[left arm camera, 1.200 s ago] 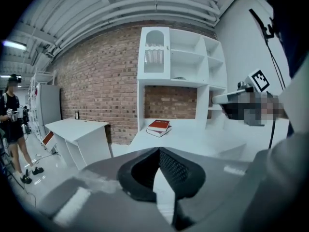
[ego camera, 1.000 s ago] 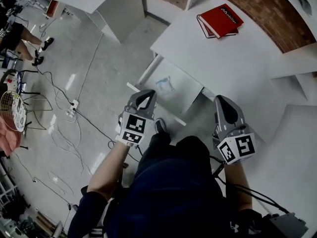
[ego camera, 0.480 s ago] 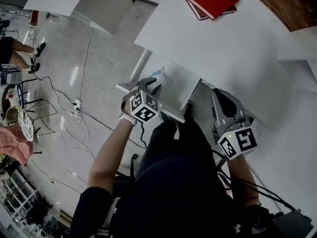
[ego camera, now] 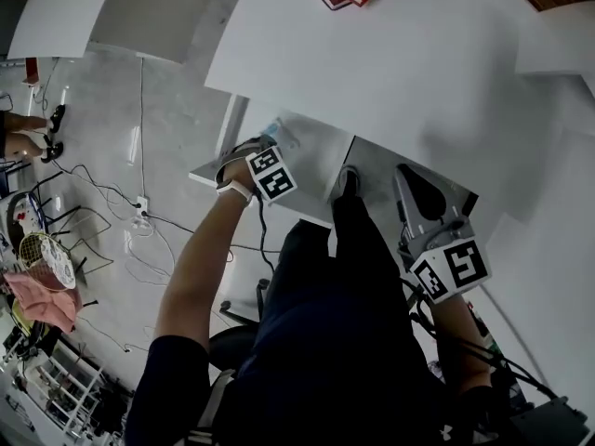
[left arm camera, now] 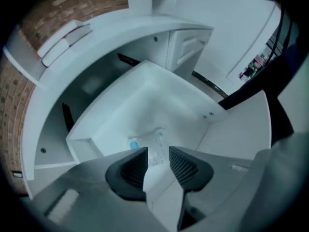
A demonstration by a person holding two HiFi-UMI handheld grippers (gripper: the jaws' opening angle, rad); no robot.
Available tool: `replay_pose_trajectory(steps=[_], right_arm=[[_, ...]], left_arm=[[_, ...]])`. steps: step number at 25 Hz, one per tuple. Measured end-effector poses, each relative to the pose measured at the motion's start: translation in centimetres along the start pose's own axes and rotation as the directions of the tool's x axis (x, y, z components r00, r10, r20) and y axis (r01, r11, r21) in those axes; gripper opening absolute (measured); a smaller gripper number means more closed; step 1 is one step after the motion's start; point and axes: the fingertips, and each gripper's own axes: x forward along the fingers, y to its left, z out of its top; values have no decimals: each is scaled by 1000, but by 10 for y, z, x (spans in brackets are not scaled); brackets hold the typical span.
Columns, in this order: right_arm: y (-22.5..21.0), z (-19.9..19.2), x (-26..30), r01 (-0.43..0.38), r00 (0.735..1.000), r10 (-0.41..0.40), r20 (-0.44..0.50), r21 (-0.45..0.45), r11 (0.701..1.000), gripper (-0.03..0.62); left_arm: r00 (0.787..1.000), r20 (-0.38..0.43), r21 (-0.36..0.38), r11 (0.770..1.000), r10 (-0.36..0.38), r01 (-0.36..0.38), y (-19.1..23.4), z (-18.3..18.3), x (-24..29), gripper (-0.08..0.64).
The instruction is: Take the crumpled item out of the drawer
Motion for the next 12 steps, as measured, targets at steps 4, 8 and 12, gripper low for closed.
replay_pose_trajectory(steps=[4, 8, 12], right_arm=[[-14, -10, -8, 24, 1000, -24, -10, 24, 999, 3], [-18, -10, -13, 44, 999, -44, -13, 34, 998, 3], [-19, -15, -17, 67, 998, -66, -23, 53, 996, 3]], left_arm=[[993, -113, 100, 995, -18, 30, -8, -3, 34, 150], [985, -173, 150, 988, -17, 44, -13, -10, 55, 150], [976, -216, 200, 978, -14, 58, -18, -21, 69, 150]])
